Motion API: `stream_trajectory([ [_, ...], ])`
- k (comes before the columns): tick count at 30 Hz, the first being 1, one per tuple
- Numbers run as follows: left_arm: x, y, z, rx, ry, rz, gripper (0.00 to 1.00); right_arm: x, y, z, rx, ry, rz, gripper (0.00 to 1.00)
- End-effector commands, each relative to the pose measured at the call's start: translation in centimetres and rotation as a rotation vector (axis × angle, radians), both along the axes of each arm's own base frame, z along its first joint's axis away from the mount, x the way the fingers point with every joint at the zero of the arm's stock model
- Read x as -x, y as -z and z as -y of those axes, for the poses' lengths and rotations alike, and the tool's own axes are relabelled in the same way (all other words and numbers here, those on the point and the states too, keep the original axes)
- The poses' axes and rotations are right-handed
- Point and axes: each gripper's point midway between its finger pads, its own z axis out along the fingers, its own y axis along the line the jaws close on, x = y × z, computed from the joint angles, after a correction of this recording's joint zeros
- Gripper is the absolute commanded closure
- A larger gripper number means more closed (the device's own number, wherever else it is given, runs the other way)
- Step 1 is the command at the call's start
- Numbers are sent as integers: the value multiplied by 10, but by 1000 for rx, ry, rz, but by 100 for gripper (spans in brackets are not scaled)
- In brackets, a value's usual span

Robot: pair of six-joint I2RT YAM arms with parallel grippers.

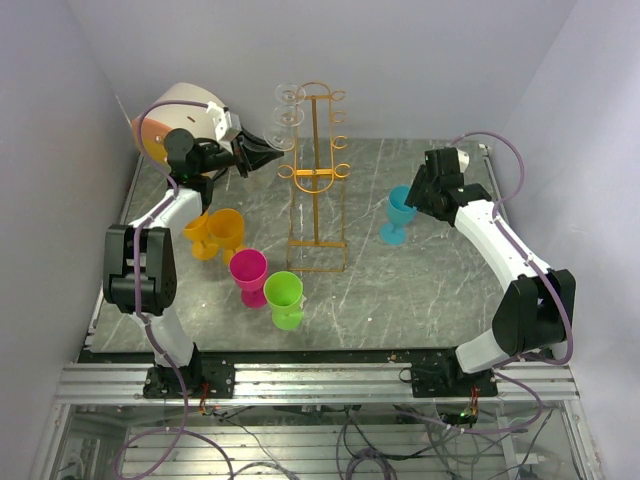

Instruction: Place the wine glass upside down on the wine glass rack

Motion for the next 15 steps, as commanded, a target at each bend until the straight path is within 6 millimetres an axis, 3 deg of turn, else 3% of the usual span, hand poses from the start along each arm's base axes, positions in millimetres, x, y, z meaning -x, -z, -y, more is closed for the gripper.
stream_trajectory([
  [1, 4, -25, 5, 1, 15, 114, 93, 0, -5, 3, -13, 7, 25, 42],
  [15, 4, -36, 10, 0, 31, 140, 93, 1, -3, 1, -22, 5, 21, 42],
])
